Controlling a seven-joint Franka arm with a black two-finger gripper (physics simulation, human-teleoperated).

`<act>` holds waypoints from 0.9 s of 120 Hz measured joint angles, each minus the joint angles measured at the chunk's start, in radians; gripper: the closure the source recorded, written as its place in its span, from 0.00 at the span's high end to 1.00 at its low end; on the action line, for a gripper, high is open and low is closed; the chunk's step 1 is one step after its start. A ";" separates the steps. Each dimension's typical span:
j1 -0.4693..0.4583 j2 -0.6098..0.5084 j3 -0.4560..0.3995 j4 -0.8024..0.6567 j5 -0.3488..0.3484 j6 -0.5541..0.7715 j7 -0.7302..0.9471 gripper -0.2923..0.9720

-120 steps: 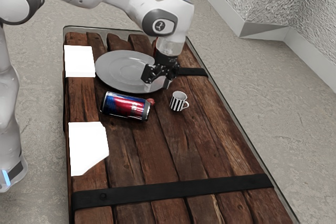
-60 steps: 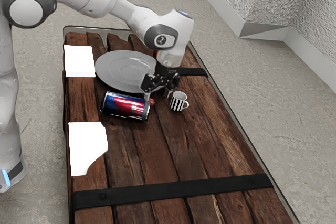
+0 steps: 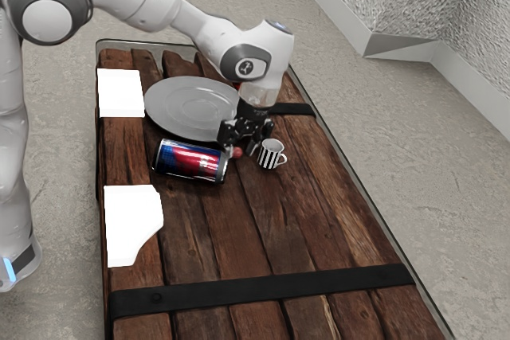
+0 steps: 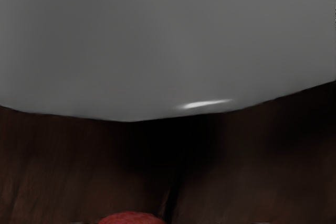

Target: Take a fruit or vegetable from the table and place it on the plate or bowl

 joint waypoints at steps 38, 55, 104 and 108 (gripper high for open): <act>0.000 0.001 0.000 0.000 -0.004 0.007 0.013 0.36; 0.000 -0.014 0.000 -0.006 -0.004 0.007 0.015 0.35; 0.023 -0.288 0.000 -0.045 0.076 -0.029 -0.001 0.34; 0.049 -0.298 0.000 -0.041 0.087 -0.040 -0.002 0.34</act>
